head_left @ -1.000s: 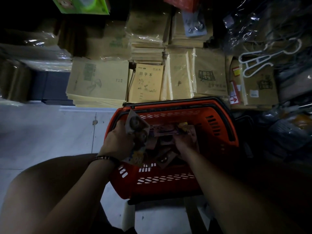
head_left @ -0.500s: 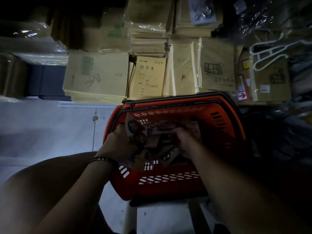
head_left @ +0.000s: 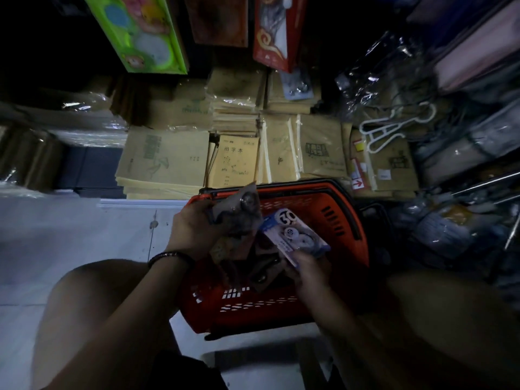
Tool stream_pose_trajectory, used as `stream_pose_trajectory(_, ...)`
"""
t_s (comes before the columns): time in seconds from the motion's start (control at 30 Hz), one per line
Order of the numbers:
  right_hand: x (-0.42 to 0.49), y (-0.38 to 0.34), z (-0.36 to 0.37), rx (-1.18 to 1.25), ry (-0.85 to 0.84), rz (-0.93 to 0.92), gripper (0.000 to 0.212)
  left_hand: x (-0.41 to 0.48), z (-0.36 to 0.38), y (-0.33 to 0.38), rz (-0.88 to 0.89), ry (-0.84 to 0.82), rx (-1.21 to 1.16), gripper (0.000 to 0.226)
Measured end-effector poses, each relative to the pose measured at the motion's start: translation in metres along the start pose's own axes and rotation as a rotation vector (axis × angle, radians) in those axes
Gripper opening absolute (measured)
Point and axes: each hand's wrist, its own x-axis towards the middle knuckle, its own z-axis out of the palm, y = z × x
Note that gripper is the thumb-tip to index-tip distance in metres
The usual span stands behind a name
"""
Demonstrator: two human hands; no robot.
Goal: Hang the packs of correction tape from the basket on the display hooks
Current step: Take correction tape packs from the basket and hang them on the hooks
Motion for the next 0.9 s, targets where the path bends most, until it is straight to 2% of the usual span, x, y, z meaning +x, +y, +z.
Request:
stream_pose_trajectory(0.1,-0.028,-0.013,-0.002,0.170,-0.053,-0.037,0.026,-0.013,-0.008,0.008,-0.085,0.075,-0.283,0.026)
stream_pose_trajectory(0.2,-0.045,-0.024,-0.007,0.267,-0.150,-0.089,0.043,-0.031,-0.016,0.017,-0.156,0.077,-0.608,0.012)
stream_pose_trajectory(0.27,-0.058,-0.031,-0.010,0.291,-0.195,-0.132,0.040,-0.040,-0.021,0.022,-0.224,0.062,-0.799,0.015)
stream_pose_trajectory(0.33,-0.071,-0.041,-0.013,0.311,-0.218,-0.192,0.039,-0.049,-0.030,0.029,-0.220,0.050,-0.879,0.018)
stream_pose_trajectory(0.43,-0.091,-0.061,-0.017,0.299,-0.284,-0.250,0.044,-0.057,-0.042,0.042,-0.124,0.032,-0.877,0.029)
stream_pose_trajectory(0.57,-0.116,-0.091,-0.018,0.287,-0.314,-0.343,0.045,-0.073,-0.063,0.067,0.002,0.029,-0.830,0.003)
stream_pose_trajectory(0.73,-0.159,-0.125,-0.005,0.188,-0.441,-0.505,0.040,-0.091,-0.088,0.099,0.160,-0.151,-0.811,0.059)
stream_pose_trajectory(0.8,-0.177,-0.135,0.002,0.137,-0.506,-0.565,0.040,-0.096,-0.095,0.114,0.184,-0.144,-0.791,0.060)
stream_pose_trajectory(0.9,-0.198,-0.152,0.007,0.153,-0.534,-0.583,0.044,-0.106,-0.108,0.139,0.221,-0.067,-0.751,0.044)
